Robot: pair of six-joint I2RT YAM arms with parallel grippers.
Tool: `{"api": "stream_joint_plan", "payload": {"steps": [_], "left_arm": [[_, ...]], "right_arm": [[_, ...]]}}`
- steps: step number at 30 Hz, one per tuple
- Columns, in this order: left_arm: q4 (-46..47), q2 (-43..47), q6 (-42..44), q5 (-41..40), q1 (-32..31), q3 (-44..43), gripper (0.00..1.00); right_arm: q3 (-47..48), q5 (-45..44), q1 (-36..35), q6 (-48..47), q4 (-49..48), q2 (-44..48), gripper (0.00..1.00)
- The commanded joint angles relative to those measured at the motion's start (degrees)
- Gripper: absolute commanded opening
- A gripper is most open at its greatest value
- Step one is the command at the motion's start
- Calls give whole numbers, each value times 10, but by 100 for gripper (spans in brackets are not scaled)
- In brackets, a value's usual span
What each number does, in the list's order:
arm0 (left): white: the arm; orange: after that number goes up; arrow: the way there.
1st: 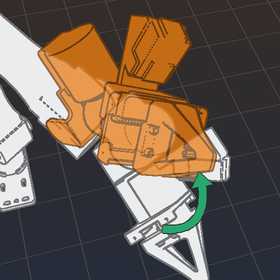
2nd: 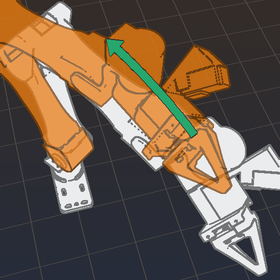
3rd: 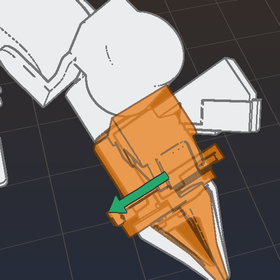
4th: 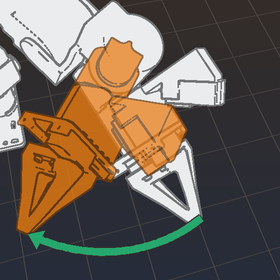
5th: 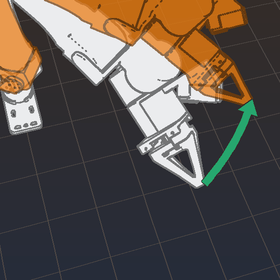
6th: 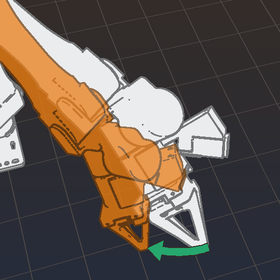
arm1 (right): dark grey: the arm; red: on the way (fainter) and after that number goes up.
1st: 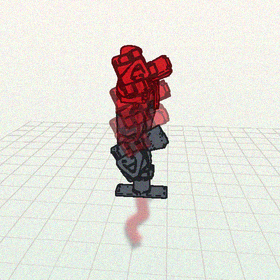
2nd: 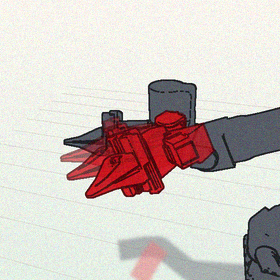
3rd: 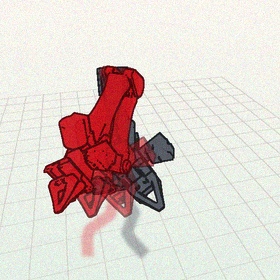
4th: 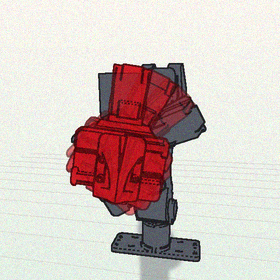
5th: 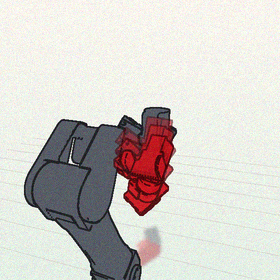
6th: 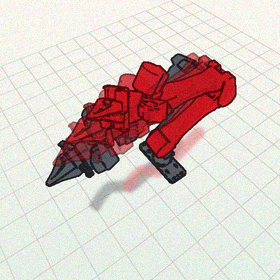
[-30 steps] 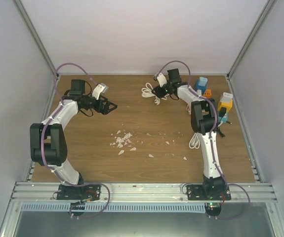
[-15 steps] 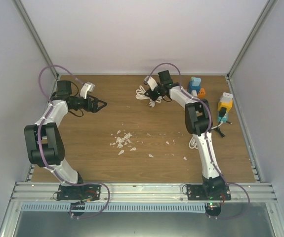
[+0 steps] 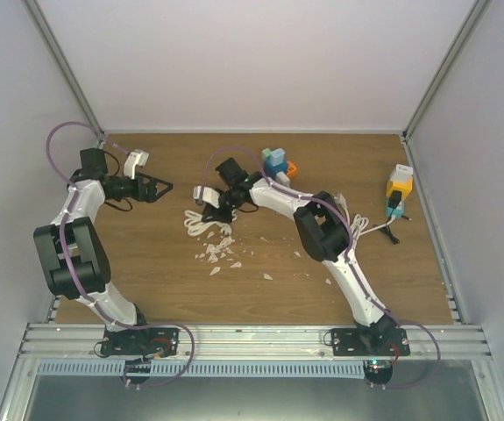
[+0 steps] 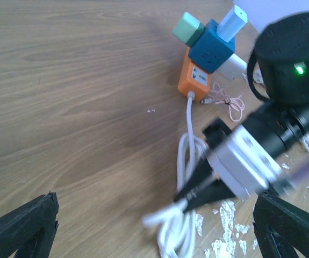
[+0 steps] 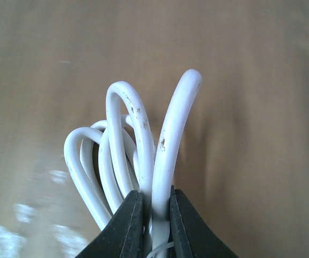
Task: Pull the plug off the socket
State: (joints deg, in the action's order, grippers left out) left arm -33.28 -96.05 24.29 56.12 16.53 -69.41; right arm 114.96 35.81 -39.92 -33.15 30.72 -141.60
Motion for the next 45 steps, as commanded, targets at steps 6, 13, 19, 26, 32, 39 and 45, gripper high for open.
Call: {"api": "stream_joint_plan", "payload": {"steps": [6, 13, 19, 26, 32, 39, 45], "left_arm": [[-56, 28, 82, 7, 6, 12, 99], [-78, 46, 119, 9, 4, 34, 99], [-82, 57, 133, 3, -9, 56, 99], [-73, 66, 133, -20, -48, 77, 98], [-77, 71, 143, -36, -79, 90, 98], [-48, 80, 146, -50, -114, 113, 98], [-27, 80, 154, -47, -141, 113, 98]], "right_arm": [[-140, 68, -90, -91, 106, 83, 1], [-292, 77, -104, -127, 99, 177, 1], [-401, 79, -103, -174, 105, 243, 1], [-501, 78, -104, -207, 108, 300, 1], [-572, 81, -103, -220, 101, 348, 0], [-618, 78, -99, -192, 56, 396, 20], [-564, 87, -60, -170, 60, 420, 49]]}}
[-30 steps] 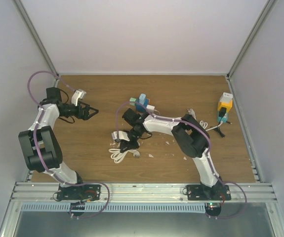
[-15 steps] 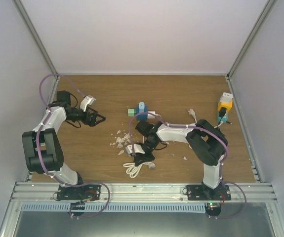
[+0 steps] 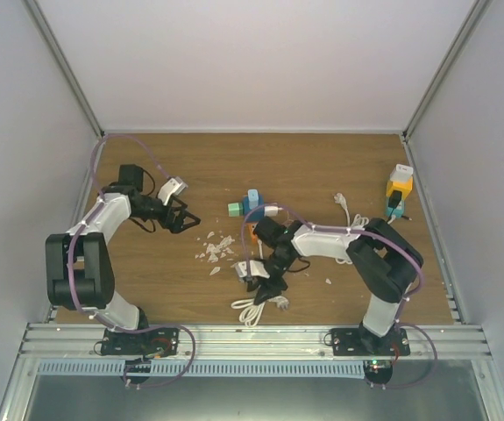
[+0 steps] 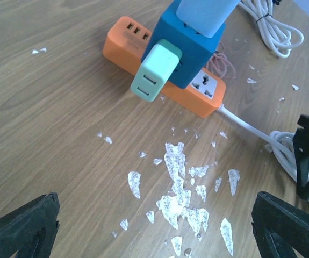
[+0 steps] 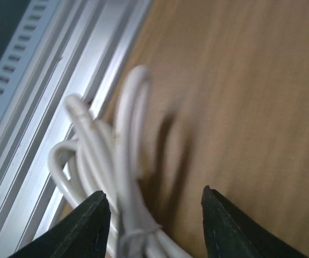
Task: Pull the plug off the socket
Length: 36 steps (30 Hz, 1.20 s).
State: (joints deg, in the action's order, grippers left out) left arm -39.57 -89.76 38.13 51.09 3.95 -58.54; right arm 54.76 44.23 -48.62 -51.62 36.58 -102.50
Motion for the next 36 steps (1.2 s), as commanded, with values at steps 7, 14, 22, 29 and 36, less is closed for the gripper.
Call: {"api": "stream_joint_plan", "payload": {"steps": [7, 14, 22, 29, 36], "left_arm": [[63, 14, 27, 3, -34, -7, 99], [74, 0, 62, 11, -87, -39, 99], [85, -48, 80, 26, -140, -104, 99], [115, -88, 90, 24, -183, -143, 97], [157, -110, 95, 22, -214, -152, 95]], "right_arm": [[115, 46, 87, 8, 28, 58, 64], [153, 89, 185, -1, 4, 109, 76], [153, 162, 313, 8, -86, 96, 100], [180, 155, 322, -29, -101, 27, 100], [179, 157, 322, 27, -187, -44, 99]]}}
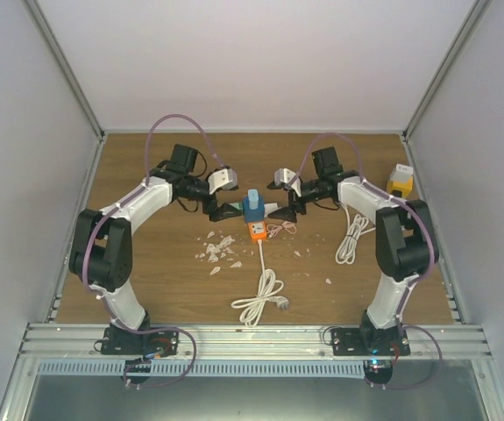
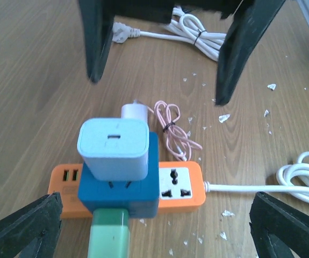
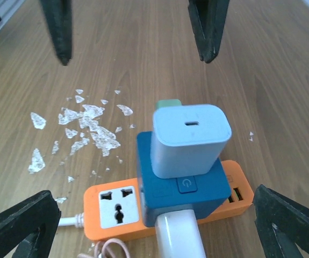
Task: Pull the plug off the socket
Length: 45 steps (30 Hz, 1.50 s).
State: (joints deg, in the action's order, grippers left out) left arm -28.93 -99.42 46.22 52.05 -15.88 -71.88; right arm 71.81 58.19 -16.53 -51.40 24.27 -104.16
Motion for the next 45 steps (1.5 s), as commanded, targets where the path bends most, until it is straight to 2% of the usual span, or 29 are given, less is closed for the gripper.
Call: {"api": "stream_joint_plan", "payload": {"steps": [1, 15, 26, 31, 39, 45], "left_arm": [[56, -18, 13, 11, -19, -20, 94], [120, -66, -6, -22, -49, -36, 84], [137, -86, -18, -32, -58, -30, 66], [160, -84, -29, -34, -61, -20, 58], [192, -74, -51, -21, -61, -7, 35], [211, -58, -75, 21, -58, -1, 29]], "right_arm": [[10, 18, 0, 30, -73, -35, 99], [27, 8, -29, 78, -158, -114, 94], [35, -4, -53, 75, -175, -143, 86], [42, -4, -56, 74, -176, -153, 73], [44, -4, -56, 72, -173, -157, 52], [49, -11, -57, 64, -157, -161, 37]]}}
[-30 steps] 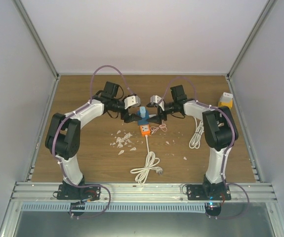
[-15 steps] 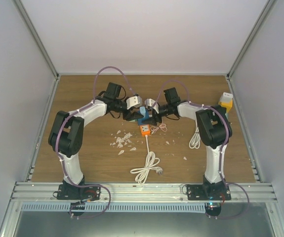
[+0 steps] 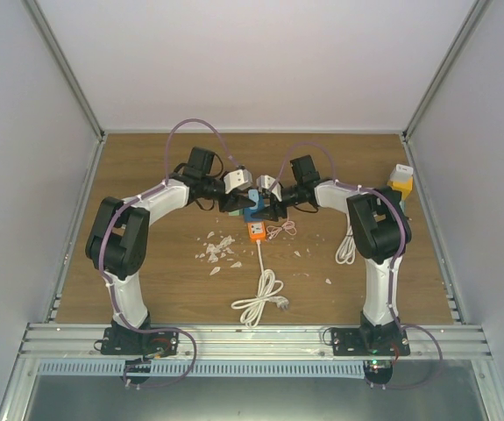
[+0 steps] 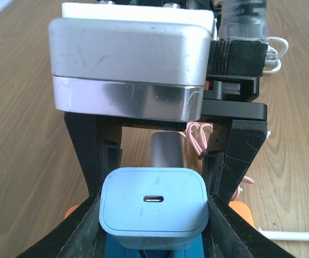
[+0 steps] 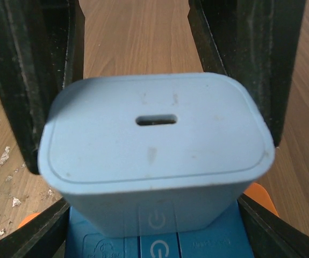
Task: Pull the plug off the socket
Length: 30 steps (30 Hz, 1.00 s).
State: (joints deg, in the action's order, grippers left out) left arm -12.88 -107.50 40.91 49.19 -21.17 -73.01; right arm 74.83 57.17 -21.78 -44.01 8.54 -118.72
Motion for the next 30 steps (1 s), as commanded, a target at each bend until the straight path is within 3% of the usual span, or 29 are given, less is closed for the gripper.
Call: {"api": "stream_joint_plan", "payload": {"steps": [1, 8, 17, 30], "left_arm": [[54, 27, -28, 61, -5, 10, 29], [100, 46, -50, 86, -3, 22, 24], [93, 65, 14, 77, -4, 46, 18], [21, 9, -79, 139, 11, -43, 16]], "right_arm": [[21, -3, -4, -12, 4, -16, 36], [24, -18, -4, -20, 25, -18, 26], [23, -26, 2, -13, 26, -19, 23], [22, -41, 2, -21, 33, -19, 20]]}}
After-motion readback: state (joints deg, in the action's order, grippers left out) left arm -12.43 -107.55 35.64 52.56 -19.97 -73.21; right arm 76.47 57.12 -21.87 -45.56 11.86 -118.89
